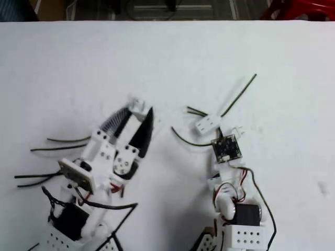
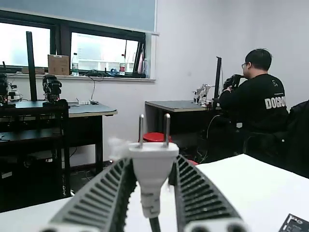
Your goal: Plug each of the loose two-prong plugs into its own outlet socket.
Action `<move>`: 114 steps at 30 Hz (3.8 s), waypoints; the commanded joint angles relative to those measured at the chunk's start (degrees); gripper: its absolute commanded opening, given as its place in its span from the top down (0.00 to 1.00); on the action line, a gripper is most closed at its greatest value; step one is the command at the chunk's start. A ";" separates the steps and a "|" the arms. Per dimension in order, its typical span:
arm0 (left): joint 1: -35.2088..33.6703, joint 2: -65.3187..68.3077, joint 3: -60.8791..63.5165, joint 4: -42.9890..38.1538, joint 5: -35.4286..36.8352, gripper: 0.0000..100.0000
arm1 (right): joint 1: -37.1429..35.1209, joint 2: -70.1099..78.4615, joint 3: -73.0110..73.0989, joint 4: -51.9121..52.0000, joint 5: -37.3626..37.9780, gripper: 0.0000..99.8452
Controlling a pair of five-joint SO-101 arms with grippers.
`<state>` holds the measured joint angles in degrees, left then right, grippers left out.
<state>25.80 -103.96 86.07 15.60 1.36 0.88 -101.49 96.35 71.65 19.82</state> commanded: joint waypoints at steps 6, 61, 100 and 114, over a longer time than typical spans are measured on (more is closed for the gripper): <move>0.75 -0.66 -0.97 3.96 4.92 0.98 | -0.48 -0.57 0.62 0.13 0.35 0.98; 15.52 0.13 10.90 -21.19 29.89 0.98 | -46.11 48.13 -87.03 -8.48 -0.09 0.98; 15.34 0.04 10.81 -21.19 29.98 0.98 | -20.70 60.35 -85.54 -9.89 0.53 0.98; 8.75 0.22 10.81 -10.55 30.07 0.98 | -20.00 60.35 -110.77 10.95 0.70 0.98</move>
<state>39.78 -103.69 97.14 -2.51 31.25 -20.31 -40.84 -11.87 76.92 19.74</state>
